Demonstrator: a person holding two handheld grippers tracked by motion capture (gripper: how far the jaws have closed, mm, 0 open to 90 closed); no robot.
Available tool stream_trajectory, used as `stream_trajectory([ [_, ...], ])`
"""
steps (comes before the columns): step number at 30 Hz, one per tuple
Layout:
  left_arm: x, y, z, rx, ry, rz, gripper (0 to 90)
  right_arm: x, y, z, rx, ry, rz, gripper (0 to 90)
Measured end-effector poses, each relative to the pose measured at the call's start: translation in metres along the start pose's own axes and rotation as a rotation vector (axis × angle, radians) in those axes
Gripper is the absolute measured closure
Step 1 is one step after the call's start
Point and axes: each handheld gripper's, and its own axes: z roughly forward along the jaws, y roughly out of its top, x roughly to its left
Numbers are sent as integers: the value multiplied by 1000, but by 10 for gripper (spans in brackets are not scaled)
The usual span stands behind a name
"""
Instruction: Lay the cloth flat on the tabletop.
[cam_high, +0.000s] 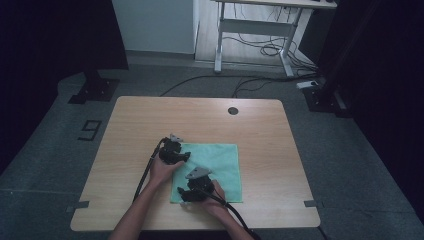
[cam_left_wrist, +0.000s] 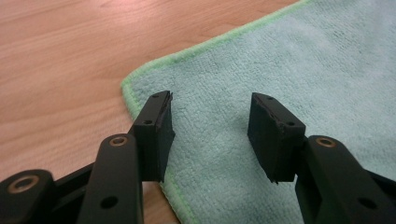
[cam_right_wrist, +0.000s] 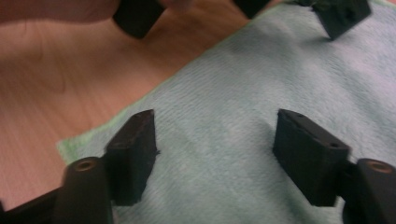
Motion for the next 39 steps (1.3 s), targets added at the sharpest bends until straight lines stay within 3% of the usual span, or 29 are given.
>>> stream_trajectory([
  [2, -1, -2, -1, -4, 6, 12, 501, 10, -1, -1, 10, -6, -27, 284],
  [7, 1, -2, -1, -11, -4, -11, 505, 17, -6, -6, 16, 0, -37, 286],
  [13, 2, -2, -2, -5, -14, -14, 504, 15, -2, -7, 32, 24, -39, 268],
  [17, 1, -2, -2, -7, -5, -11, 504, 14, 10, -4, 0, 7, -27, 273],
  [20, 0, -2, -2, -5, 0, -7, 503, 19, 12, 9, 37, -2, -38, 272],
  [23, 1, -3, -2, -5, -5, -8, 504, 28, 10, 9, 30, -3, -66, 292],
  [27, 1, -3, -2, -3, -2, -7, 504, 28, 6, 4, 32, 34, -66, 275],
  [29, 0, -3, -2, -6, -1, -5, 503, 21, 5, 1, 34, 46, -51, 251],
  [31, 0, -5, -3, -15, -2, -8, 503, 3, 6, -7, 10, 26, -6, 256],
  [33, 1, -5, -3, -21, -5, -10, 504, -24, 9, -18, -15, -29, 44, 265],
  [34, 1, -5, -3, -22, -4, -11, 504, -45, 10, -22, -10, -73, 51, 268],
  [35, 1, -5, -3, -18, -3, -7, 504, -45, 10, -22, -10, -73, 51, 268],
  [36, 0, -5, -2, -19, 1, -7, 504, -68, 11, -22, 0, -96, 78, 271],
  [37, 0, -5, -2, -19, 1, -7, 503, -68, 11, -22, 0, -96, 78, 271],
  [39, 0, -5, -2, -20, 2, -5, 504, -88, 13, -20, 2, -125, 101, 279],
])
